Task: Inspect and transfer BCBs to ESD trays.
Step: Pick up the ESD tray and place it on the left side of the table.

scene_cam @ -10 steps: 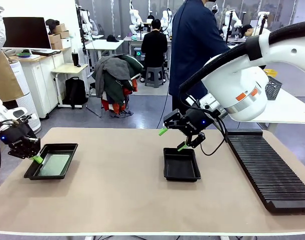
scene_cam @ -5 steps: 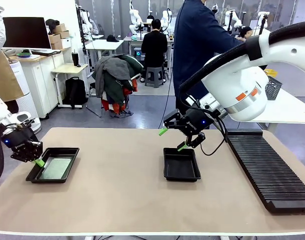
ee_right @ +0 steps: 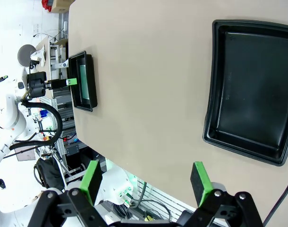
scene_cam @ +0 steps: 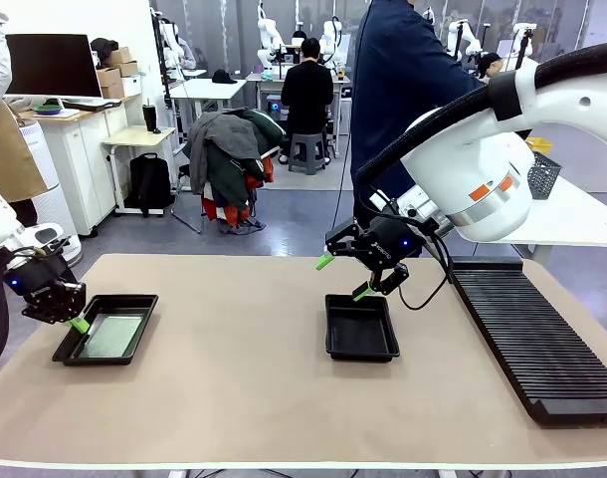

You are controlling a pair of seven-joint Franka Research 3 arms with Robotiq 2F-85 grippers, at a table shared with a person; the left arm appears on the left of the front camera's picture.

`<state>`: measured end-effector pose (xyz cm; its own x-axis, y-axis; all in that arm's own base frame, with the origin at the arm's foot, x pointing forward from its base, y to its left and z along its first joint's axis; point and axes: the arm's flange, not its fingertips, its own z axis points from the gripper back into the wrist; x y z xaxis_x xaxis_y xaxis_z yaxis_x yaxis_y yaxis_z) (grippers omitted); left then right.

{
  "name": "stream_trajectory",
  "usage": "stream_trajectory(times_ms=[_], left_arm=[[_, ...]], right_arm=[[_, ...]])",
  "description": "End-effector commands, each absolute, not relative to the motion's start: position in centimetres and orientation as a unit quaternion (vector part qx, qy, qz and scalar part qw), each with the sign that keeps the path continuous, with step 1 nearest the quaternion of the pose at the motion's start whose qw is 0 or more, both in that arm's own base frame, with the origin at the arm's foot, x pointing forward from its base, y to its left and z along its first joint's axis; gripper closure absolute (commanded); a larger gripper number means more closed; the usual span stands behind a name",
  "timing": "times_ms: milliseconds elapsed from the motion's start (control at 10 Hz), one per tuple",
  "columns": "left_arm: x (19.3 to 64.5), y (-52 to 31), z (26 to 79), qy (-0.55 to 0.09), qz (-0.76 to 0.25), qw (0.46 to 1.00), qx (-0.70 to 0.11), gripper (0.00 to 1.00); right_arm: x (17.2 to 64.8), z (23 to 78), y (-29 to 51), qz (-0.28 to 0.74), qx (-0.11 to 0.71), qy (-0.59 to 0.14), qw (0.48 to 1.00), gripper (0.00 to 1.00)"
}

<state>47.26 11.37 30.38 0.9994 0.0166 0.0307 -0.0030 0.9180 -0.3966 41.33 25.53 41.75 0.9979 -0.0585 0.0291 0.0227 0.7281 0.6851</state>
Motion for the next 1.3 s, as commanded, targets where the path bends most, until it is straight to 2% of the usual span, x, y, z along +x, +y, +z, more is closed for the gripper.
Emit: stream_trajectory(times_ms=[0,600,700,1200], left_arm=[[47.3,11.5,30.5,-0.016,0.005,0.979,-0.204,0.97],[47.3,11.5,30.5,-0.016,0.005,0.979,-0.204,0.97],[47.3,11.4,30.4,-0.017,0.005,0.979,-0.202,0.91],[46.9,11.0,32.4,-0.013,0.013,0.985,-0.174,0.45]], right_arm=[[41.7,41.8,25.8,-0.032,0.357,-0.026,0.933,0.0],[41.7,41.8,25.8,-0.032,0.357,-0.026,0.933,0.0],[41.7,41.8,25.8,-0.032,0.357,-0.026,0.933,0.0],[41.7,41.8,25.8,-0.032,0.357,-0.026,0.933,0.0]])
